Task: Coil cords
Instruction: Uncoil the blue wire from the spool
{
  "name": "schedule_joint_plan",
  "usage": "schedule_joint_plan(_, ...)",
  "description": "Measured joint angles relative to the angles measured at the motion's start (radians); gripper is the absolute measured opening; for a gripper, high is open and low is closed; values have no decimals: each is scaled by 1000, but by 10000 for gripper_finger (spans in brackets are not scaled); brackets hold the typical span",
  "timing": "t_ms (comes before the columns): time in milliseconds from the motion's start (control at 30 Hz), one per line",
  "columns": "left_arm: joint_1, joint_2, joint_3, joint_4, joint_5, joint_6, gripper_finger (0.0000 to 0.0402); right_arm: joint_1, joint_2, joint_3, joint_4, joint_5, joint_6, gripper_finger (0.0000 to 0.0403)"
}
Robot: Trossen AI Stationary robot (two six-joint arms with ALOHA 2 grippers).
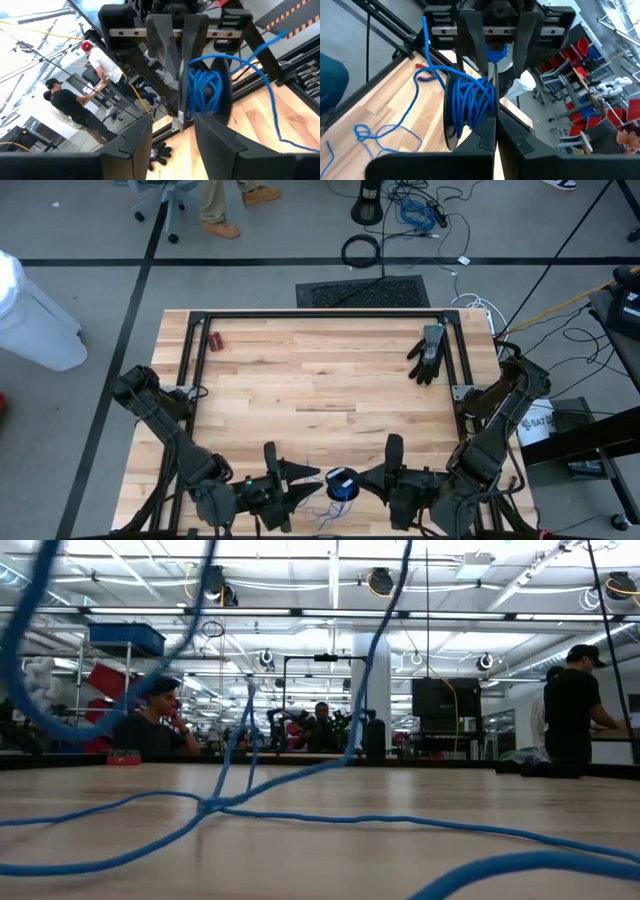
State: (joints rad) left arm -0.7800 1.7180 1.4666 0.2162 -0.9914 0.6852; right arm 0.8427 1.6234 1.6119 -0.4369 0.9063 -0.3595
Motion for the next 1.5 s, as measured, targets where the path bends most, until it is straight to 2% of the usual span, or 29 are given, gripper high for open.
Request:
schedule_joint_plan(467,31,9,0,-20,37,-25,147,-12,0,0,8,-44,1,0)
schedule_joint_plan(600,41,14,0,-17,37,-25,114,-12,0,0,7,-43,2,0)
schedule_joint_plan(867,45,15,0,-19,40,-25,19,-13,0,0,8,-40,2,0)
schedule_joint_plan(933,45,15,0,-20,49,-25,8,-13,0,0,8,-41,1,0)
schedule_joint_plan(1300,46,15,0,6,99,-25,51,-12,0,0,8,-46,1,0)
schedule_joint_plan(1500,46,15,0,10,105,-25,38,-12,0,0,8,-46,0,0)
